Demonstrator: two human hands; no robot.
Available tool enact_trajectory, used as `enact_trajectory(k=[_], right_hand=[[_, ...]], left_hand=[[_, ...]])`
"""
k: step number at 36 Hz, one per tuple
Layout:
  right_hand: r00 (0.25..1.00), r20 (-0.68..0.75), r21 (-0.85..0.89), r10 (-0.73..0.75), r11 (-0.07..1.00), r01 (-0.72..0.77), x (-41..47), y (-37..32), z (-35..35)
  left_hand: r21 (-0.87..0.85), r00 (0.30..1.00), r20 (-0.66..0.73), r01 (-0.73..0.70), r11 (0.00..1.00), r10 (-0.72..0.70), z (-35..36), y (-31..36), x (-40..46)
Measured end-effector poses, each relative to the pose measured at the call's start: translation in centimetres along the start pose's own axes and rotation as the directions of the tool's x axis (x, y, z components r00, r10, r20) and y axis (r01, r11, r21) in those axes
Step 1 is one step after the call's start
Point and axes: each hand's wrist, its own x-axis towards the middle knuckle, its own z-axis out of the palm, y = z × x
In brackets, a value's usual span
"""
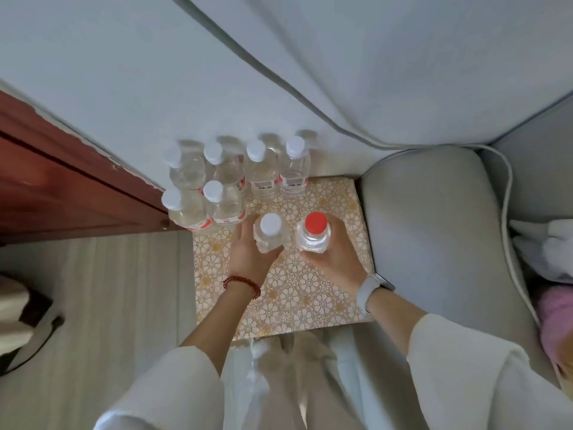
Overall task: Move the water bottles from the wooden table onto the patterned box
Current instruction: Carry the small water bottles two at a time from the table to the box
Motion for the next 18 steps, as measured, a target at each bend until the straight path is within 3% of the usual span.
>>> enact_trajectory(k=[6,12,18], right_hand=[[0.999,-0.014,-0.035,-0.043,0.998,0.043,2.5,1.0,0.1],[0.995,0.094,-0.06,-0.01,0.998,0.016,1.8,1.3,-0.5],[0.998,0.058,-0.011,-0.01,1.0,0.011,0.9,-0.3,-2.1]], left_hand=[[0.041,1.0,-0.007,-0.024,0.999,0.024,1.2,0.2,2.1],[0.125,0.993,0.059,-0.107,0.986,0.101,0.3,0.9,1.8],[0.24,0.988,-0.092,-0.1,0.966,0.125,-1.8,2.2,0.7]])
